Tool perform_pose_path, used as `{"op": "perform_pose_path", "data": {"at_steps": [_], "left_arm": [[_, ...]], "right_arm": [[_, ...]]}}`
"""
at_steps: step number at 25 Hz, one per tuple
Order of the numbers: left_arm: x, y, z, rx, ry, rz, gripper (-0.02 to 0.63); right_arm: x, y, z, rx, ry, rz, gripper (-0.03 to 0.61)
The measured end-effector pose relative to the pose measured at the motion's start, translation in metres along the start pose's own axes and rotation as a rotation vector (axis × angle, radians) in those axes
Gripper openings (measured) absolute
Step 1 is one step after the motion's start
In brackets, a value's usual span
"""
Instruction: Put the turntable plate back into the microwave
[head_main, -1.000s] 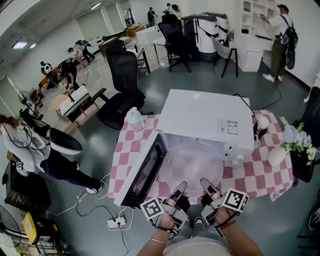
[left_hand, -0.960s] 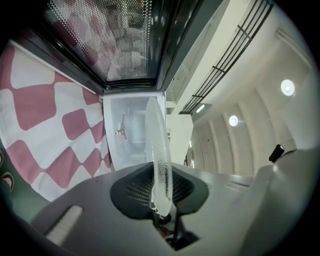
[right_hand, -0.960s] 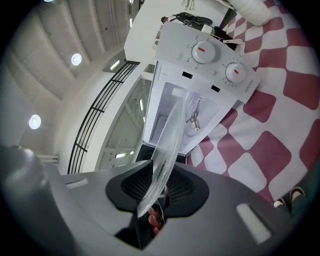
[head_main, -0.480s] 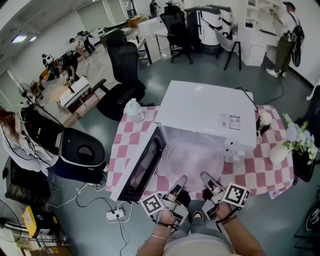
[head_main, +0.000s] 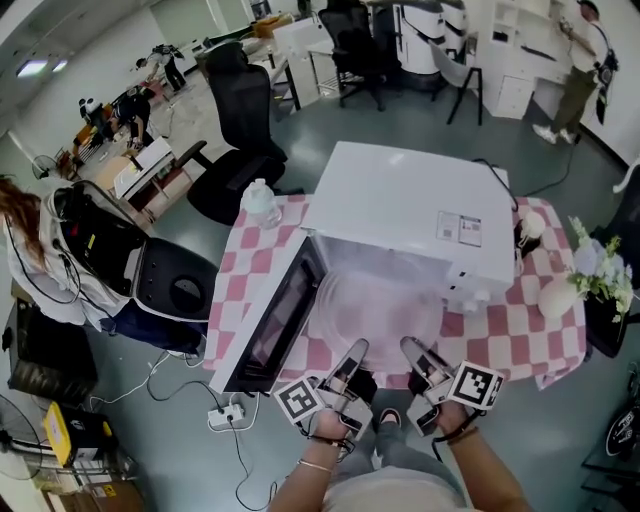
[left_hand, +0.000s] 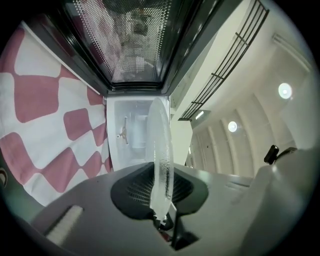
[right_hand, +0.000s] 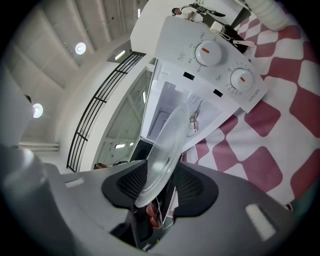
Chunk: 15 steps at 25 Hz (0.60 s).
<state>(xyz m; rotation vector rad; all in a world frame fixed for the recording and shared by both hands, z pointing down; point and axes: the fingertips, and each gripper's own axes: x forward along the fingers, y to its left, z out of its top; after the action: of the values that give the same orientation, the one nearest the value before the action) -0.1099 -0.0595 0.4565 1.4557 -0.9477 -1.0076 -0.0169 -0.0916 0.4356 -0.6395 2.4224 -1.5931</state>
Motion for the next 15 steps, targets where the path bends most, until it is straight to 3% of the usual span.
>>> {"op": "perform_pose_path", "data": {"at_steps": [7, 15], "left_arm": [[0.005, 0.010, 0.007, -0.002, -0.041, -0.001, 0.038], [0.012, 0.018, 0.016, 0.021, -0.067, -0.006, 0.038]], "right_arm": [[-0.027, -0.013, -0.003, -0.021, 0.020, -0.055, 0.149], [-0.062, -0.051, 0.003, -0.016, -0.035, -0.195, 0.147]]}}
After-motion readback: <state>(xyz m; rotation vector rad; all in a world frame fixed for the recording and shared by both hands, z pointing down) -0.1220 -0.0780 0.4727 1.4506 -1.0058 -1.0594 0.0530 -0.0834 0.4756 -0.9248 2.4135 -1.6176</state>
